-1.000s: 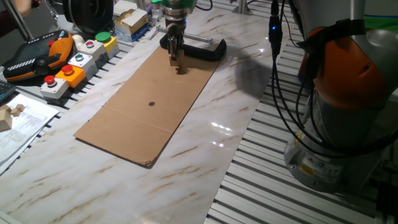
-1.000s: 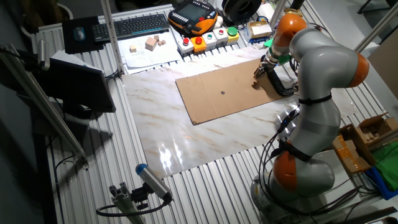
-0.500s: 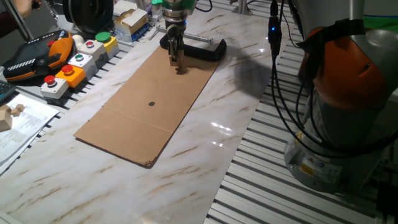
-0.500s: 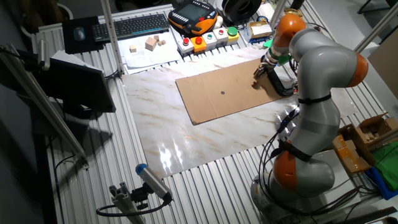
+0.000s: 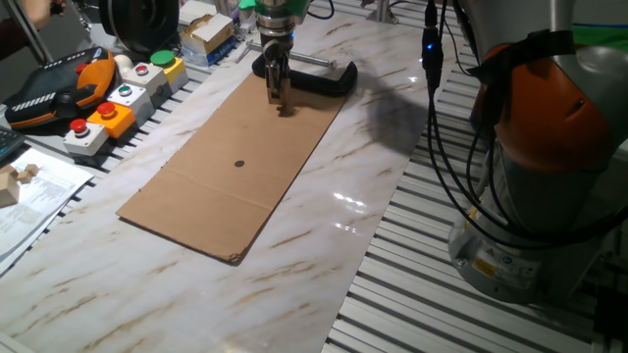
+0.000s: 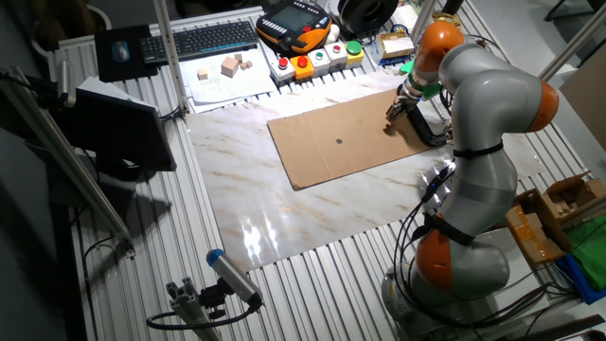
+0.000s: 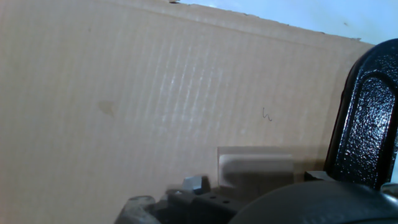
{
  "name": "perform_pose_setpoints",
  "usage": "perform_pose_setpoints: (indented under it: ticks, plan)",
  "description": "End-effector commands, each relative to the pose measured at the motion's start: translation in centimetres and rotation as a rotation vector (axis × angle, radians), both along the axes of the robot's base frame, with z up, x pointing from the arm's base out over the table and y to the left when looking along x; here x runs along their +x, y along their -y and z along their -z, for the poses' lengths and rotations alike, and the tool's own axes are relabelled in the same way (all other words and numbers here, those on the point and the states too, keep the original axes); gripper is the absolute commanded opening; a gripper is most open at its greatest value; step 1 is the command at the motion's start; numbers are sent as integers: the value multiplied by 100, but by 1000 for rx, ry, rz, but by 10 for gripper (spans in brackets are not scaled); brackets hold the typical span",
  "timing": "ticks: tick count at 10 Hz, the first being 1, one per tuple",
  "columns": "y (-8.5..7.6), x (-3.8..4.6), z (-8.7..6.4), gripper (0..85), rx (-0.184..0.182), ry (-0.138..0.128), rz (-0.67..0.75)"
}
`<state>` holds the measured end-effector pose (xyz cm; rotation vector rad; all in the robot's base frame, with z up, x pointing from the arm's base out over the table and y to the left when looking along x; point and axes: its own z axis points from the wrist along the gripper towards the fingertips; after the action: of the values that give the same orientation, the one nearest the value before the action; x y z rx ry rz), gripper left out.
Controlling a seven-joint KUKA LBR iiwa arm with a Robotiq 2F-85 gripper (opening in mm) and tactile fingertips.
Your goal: Hold a small block with the gripper and sweep it from left to right on the table
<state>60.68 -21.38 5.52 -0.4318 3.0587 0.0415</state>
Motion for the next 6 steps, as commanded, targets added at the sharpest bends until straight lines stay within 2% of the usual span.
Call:
perform_pose_setpoints:
  ticks: [1,4,6]
  plan:
    - [-2,-1,1,763,0,1,-2]
    - [0,-2,-1,647,-4,2,-9]
    - [-1,-2,-2,530,-7,0,-15]
